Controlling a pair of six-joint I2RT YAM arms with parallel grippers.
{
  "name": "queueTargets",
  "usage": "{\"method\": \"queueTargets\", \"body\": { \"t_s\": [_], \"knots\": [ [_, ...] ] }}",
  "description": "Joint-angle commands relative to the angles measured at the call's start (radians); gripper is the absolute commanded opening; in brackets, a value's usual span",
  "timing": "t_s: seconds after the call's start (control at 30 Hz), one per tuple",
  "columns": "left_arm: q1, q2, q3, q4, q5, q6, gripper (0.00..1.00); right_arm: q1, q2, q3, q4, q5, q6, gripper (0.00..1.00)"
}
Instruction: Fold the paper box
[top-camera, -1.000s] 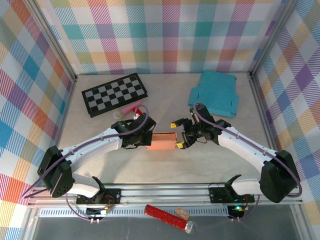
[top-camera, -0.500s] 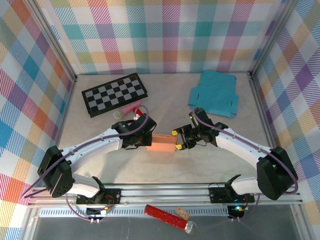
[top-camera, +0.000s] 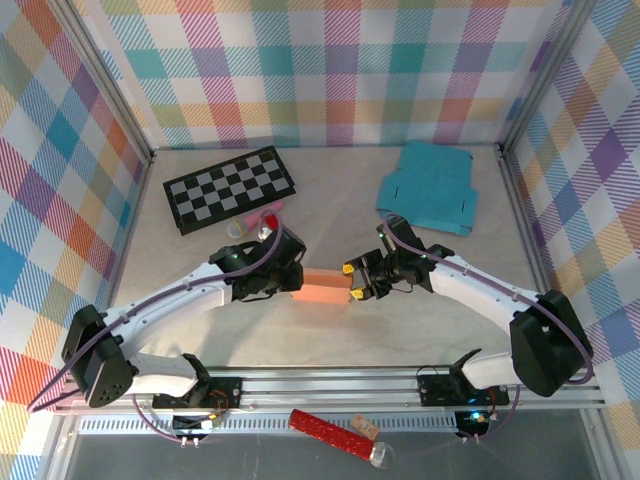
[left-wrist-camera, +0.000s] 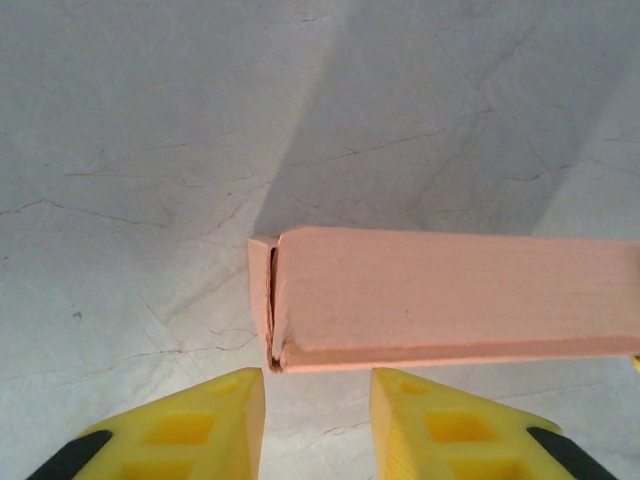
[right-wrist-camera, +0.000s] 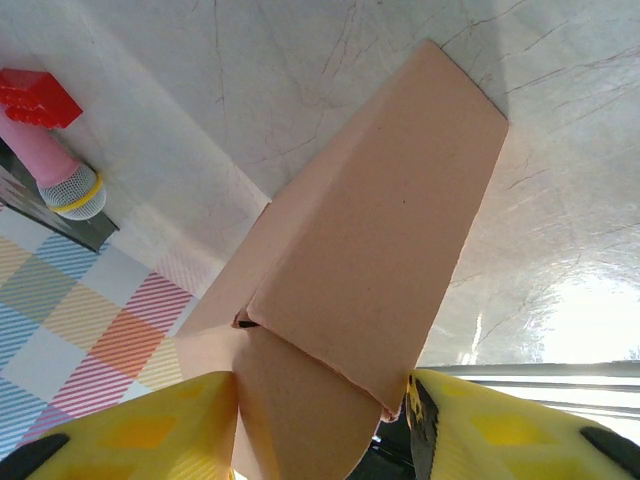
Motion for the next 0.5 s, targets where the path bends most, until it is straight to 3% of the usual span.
{"method": "queueTargets", "body": {
  "t_s": [0.0,0.13,0.27,0.47],
  "knots": [
    [-0.011,-0.072,0.004,-0.057,0.017,-0.085,0.4,0.005,0.02,0.001,-0.065,0.004,-0.03,0.48],
    [0.025,-0.095,0.021,-0.083,0.063,-0.168,0.52,0.005,0.014,0.004,-0.072,0.008,-0.039,0.48],
    [0.109,-0.065,0.015,-0.049,0.191,-0.199,0.52,0.006,0.017,0.005,-0.074,0.008,-0.043,0.48],
    [0.202,-0.014,0.001,0.0,0.27,-0.176,0.5,0.004,0.022,0.014,-0.074,0.013,-0.052,0.48]
  ]
}}
